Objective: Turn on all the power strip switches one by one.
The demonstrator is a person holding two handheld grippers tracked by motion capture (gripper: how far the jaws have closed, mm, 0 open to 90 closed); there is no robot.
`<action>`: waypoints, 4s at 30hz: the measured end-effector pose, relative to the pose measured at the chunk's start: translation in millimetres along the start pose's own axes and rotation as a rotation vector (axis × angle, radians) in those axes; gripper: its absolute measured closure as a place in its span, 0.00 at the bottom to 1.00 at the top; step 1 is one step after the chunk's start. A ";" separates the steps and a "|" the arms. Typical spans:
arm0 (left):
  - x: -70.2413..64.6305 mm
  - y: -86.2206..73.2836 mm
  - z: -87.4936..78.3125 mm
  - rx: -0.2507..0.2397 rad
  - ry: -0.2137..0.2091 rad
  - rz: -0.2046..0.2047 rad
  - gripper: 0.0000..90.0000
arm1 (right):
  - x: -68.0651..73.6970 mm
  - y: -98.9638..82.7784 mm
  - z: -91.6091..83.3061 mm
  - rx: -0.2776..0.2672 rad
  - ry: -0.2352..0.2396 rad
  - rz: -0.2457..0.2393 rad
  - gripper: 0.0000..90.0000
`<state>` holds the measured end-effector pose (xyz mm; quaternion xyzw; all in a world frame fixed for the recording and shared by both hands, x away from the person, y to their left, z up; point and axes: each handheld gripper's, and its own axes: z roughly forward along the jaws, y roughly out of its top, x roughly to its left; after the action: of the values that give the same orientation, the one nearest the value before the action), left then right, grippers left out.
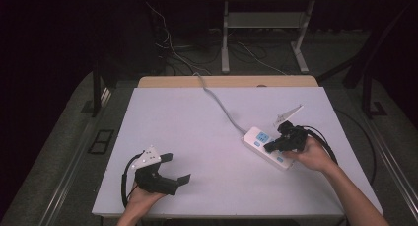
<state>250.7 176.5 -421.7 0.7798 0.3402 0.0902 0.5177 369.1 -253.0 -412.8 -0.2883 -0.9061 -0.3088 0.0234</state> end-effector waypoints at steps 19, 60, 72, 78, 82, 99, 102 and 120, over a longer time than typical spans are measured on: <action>0.1 0.1 -0.3 -0.001 -0.001 0.000 0.00 | -1.4 -2.4 -5.4 0.014 -0.005 0.030 1.00; 1.5 0.2 -2.4 -0.010 0.003 -0.004 0.00 | -4.9 33.9 -21.2 -0.002 0.000 0.003 1.00; 1.5 0.2 -2.9 -0.010 0.005 -0.005 0.00 | -4.8 40.9 -6.9 0.015 0.015 -0.007 1.00; 1.7 0.3 -3.5 -0.009 0.006 -0.003 0.00 | -6.4 42.0 -1.4 0.010 0.023 -0.003 1.00; 2.0 0.2 -3.4 -0.009 0.006 -0.005 0.00 | -8.4 42.1 0.7 0.008 0.025 0.004 1.00; 2.3 0.2 -4.1 -0.010 0.007 -0.005 0.00 | -11.0 42.1 15.3 0.031 0.041 0.009 1.00; 2.5 0.3 -4.1 -0.010 0.008 -0.004 0.00 | -10.1 42.0 17.5 0.031 0.039 0.004 1.00; 1.1 0.7 -3.2 -0.009 0.005 0.001 0.00 | -10.4 35.3 19.0 -0.009 0.027 0.003 1.00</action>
<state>250.2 179.5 -419.9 0.7774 0.3409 0.0939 0.5202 399.4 -224.6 -411.2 -0.2856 -0.9039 -0.3165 0.0347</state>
